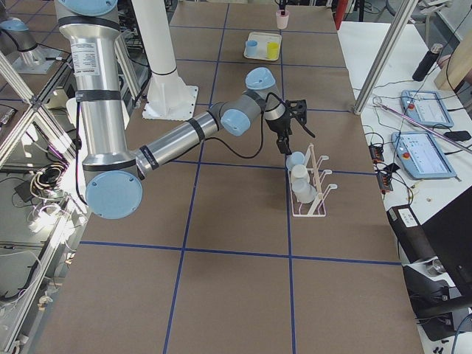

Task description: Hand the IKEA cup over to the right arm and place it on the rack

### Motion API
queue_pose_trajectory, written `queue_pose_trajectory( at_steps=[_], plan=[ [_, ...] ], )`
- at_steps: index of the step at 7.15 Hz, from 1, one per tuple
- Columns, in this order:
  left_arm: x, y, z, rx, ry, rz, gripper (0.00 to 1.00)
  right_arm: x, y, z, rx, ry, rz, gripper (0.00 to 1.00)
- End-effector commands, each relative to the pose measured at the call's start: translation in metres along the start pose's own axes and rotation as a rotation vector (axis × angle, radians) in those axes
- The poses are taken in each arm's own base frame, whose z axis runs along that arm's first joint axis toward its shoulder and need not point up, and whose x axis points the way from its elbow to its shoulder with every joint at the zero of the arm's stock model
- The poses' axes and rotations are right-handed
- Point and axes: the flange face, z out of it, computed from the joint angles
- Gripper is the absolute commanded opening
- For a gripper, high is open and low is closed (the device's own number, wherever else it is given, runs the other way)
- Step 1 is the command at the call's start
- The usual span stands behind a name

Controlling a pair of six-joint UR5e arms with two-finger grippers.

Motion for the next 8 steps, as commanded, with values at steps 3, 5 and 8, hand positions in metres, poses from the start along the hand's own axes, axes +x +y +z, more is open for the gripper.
queue_pose_trajectory(
  at_steps=[3, 5, 8],
  plan=[
    [0.25, 0.004, -0.099, -0.045, 0.359, -0.1, 0.0, -0.173, 0.019, -0.001, -0.081, -0.219, 0.255, 1.0],
    [0.317, 0.017, -0.104, -0.039, 0.551, -0.219, 0.0, -0.241, 0.032, -0.034, -0.124, -0.421, 0.423, 1.0],
    [0.311, 0.006, -0.077, 0.035, 1.005, -0.455, 0.0, -0.253, 0.04, -0.084, -0.237, -0.775, 0.709, 1.0]
  ],
)
